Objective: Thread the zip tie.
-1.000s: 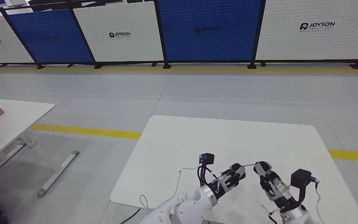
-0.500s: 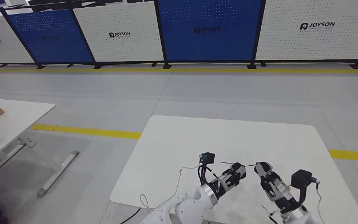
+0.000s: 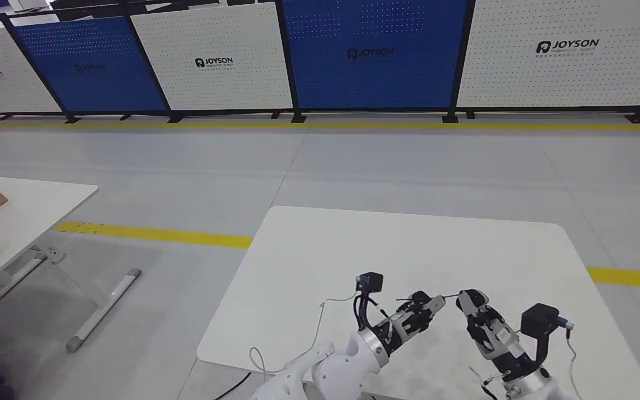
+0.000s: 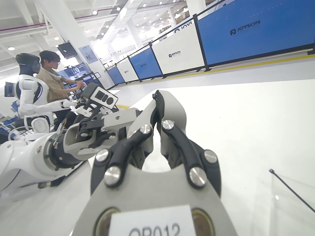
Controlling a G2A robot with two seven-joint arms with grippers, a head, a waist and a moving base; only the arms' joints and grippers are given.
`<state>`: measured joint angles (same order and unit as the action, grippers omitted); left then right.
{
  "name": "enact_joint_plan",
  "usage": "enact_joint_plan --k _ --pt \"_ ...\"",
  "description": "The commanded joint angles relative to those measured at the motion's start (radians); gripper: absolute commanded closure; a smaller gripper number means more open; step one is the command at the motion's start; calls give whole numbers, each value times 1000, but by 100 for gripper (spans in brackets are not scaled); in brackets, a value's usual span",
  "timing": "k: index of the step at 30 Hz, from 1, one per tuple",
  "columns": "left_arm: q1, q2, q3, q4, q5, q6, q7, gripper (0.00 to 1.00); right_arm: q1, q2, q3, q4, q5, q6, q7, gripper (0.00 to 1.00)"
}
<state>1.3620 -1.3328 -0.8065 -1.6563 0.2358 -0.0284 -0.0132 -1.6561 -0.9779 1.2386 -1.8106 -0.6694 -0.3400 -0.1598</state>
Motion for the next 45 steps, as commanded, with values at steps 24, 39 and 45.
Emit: enact_joint_plan --k 24,39,45 --pt "-13 -9 -11 21 -30 3 -5 100 -7 -3 2 -8 -34 0 0 100" --pt "-12 -12 -12 22 -24 -9 -6 100 -9 1 1 -16 -7 0 15 0" --pt "-5 -14 -17 16 -35 -7 13 100 -15 6 11 -18 20 0 6 0"
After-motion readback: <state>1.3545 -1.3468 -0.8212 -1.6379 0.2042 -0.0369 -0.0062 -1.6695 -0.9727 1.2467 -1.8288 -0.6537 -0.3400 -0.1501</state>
